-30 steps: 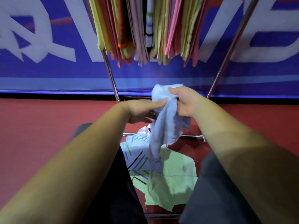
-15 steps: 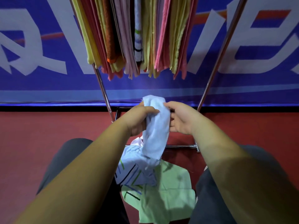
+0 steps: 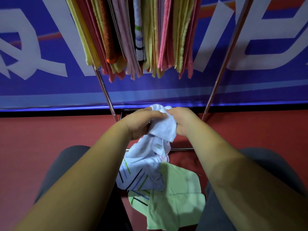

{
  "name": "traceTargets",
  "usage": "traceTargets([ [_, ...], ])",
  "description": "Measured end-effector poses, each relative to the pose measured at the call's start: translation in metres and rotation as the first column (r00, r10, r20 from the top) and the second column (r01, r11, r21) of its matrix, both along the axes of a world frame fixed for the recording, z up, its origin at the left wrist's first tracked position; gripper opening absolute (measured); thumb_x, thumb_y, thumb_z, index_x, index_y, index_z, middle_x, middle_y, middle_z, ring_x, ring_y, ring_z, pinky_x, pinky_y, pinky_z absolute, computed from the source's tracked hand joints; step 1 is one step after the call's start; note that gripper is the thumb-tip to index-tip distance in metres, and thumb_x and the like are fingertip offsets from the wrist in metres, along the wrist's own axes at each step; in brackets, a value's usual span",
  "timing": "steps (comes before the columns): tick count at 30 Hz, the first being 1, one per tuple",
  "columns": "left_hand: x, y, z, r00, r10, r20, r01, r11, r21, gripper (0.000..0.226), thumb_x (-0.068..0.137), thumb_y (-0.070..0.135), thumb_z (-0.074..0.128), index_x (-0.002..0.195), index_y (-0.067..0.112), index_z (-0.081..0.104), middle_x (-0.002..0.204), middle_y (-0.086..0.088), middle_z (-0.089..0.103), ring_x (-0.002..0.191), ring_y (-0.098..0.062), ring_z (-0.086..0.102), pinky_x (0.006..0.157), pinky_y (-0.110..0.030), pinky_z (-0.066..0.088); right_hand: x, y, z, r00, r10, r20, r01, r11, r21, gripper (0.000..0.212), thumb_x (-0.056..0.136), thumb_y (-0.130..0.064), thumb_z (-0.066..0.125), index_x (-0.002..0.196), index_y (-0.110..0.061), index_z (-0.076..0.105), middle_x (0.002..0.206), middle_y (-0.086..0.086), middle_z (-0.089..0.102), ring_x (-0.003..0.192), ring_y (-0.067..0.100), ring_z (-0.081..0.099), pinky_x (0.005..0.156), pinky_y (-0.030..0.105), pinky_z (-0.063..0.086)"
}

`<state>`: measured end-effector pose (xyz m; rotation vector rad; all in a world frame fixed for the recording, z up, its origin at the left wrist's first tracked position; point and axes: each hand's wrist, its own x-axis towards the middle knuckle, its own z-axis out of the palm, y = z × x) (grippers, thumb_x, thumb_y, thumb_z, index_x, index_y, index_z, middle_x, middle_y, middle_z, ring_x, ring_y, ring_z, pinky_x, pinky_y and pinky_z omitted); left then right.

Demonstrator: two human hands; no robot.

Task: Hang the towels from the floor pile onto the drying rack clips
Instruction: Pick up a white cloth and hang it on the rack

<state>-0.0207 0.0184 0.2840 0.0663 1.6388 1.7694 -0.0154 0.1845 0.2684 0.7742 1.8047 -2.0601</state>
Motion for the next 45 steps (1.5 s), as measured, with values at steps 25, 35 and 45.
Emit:
traceTargets([
  [25, -0.033, -0.002, -0.007, 0.804, -0.045, -0.592, -0.391, 0.711, -0.585, 0.045, 0.103, 0.047, 0.061, 0.074, 0.013, 0.064, 0.061, 0.002, 0.057, 0.058, -0.014, 0.051, 0.059, -0.028, 0.042, 0.002, -0.011, 0.005, 0.853, 0.52, 0.043, -0.429, 0.653, 0.624, 0.021, 0.09, -0.031, 0.069, 0.11, -0.023, 0.068, 0.087, -0.001, 0.069, 0.077, 0.016, 0.065, 0.065, 0.029, 0.052],
  [35, -0.046, -0.02, -0.001, 0.804, -0.06, -0.591, -0.334, 0.777, -0.533, 0.036, 0.094, 0.052, 0.073, 0.09, 0.016, 0.076, 0.071, 0.0, 0.069, 0.066, -0.012, 0.059, 0.065, -0.03, 0.049, -0.014, 0.007, 0.01, 0.888, 0.36, -0.286, -0.11, 0.771, 0.627, 0.044, 0.101, -0.046, 0.066, 0.076, -0.011, 0.07, 0.065, -0.004, 0.063, 0.063, 0.009, 0.051, 0.063, 0.028, 0.045],
  [45, -0.046, -0.047, 0.015, 0.8, -0.223, -0.557, -0.288, 0.671, -0.683, 0.056, 0.08, 0.068, 0.08, 0.079, 0.013, 0.071, 0.066, 0.003, 0.066, 0.063, -0.015, 0.061, 0.06, -0.03, 0.049, -0.025, 0.057, 0.011, 0.816, -0.411, -0.406, 0.539, 0.795, 0.279, 0.044, 0.094, -0.044, 0.075, 0.062, -0.015, 0.064, 0.06, -0.007, 0.06, 0.066, 0.016, 0.055, 0.071, 0.031, 0.05],
])
